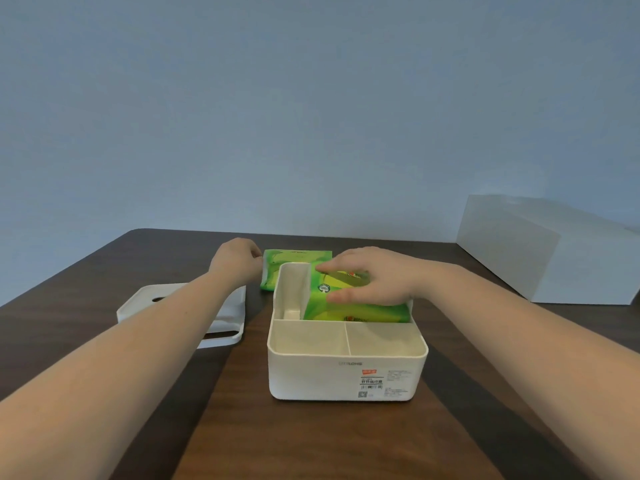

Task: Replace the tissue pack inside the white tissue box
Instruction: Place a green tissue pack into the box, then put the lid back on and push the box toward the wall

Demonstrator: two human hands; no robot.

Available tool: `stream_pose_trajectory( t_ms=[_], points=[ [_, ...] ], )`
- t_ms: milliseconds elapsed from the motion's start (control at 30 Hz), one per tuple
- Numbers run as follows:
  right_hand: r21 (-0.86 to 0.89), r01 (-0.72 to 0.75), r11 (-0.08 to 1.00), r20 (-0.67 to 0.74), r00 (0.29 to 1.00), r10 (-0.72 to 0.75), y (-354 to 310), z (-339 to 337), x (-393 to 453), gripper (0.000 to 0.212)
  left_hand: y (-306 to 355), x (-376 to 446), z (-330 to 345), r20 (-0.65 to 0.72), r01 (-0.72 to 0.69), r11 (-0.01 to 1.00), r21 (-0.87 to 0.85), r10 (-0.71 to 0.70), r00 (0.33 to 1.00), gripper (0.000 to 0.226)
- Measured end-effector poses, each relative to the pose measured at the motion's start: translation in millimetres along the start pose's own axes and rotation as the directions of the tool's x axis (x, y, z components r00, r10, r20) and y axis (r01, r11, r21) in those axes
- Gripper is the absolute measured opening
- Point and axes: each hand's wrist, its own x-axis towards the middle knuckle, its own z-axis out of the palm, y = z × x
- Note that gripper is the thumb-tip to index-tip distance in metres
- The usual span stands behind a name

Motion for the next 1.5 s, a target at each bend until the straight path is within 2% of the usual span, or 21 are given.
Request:
stream_pose_trajectory(
  t_ms=[200,333,500,567,633,733,867,967,1067,1167,1333,1433,1500],
  points=[
    [0.12,-0.004,0.993,-0.161,0.987,0.023,-33.9,-8.9,11.4,0.048,-26.7,-8.3,-27.4,-0.044,0.037,0.999,0.0,-0.037,0.998,0.03],
    [0.154,0.005,0.988,-0.279,0.96,0.038,-65.3,-2.9,36.3,0.041,-58.5,-19.2,-43.8,-0.025,0.135,0.99,0.037,-0.134,0.991,0.032],
    [0.199,-0.052,0.979,-0.304,0.946,0.112,-116.3,9.9,73.1,0.036,-105.1,-39.0,-54.4,-0.01,0.293,0.95,0.111,-0.293,0.956,0.046],
    [0.239,-0.097,0.966,-0.225,0.962,0.152,-136.4,18.2,88.9,0.039,-118.9,-45.1,-54.1,0.024,0.351,0.932,0.088,-0.354,0.935,0.049],
    [0.237,-0.187,0.953,-0.065,0.976,0.208,-151.0,29.7,103.4,0.043,-127.5,-50.2,-53.5,0.061,0.393,0.919,0.038,-0.395,0.917,0.05],
    [0.128,-0.284,0.95,0.148,0.953,0.265,-161.7,44.1,118.9,0.044,-136.4,-53.5,-53.0,0.045,0.419,0.908,-0.006,-0.418,0.907,0.05],
    [0.07,-0.329,0.942,0.208,0.928,0.309,-163.7,50.9,129.5,0.042,-137.3,-52.1,-52.7,0.029,0.435,0.894,-0.105,-0.435,0.9,0.048],
    [0.109,-0.371,0.922,0.174,0.92,0.35,-164.3,52.9,134.1,0.042,-133.2,-53.4,-54.2,0.031,0.448,0.882,-0.146,-0.448,0.893,0.046],
    [0.195,-0.407,0.893,0.118,0.913,0.39,-162.5,49.9,134.5,0.053,-128.7,-56.4,-58.8,-0.012,0.436,0.888,-0.145,-0.442,0.897,0.041],
    [0.254,-0.4,0.881,0.058,0.915,0.399,-159.5,35.6,129.2,0.055,-116.6,-59.3,-67.9,-0.059,0.413,0.888,-0.205,-0.432,0.9,0.045],
    [0.326,-0.359,0.874,-0.098,0.907,0.409,-143.9,-4.2,107.6,0.038,-77.4,-64.5,-89.5,-0.123,0.326,0.882,-0.341,-0.385,0.915,0.053],
    [0.33,-0.368,0.869,-0.205,0.871,0.446,-123.6,-26.0,85.4,0.034,-45.4,-69.1,-96.5,-0.121,0.276,0.899,-0.341,-0.333,0.935,0.054],
    [0.335,-0.391,0.857,-0.255,0.838,0.482,-107.2,-34.5,66.9,0.024,-21.4,-74.0,-96.6,-0.095,0.235,0.909,-0.344,-0.282,0.955,0.054]
  ],
)
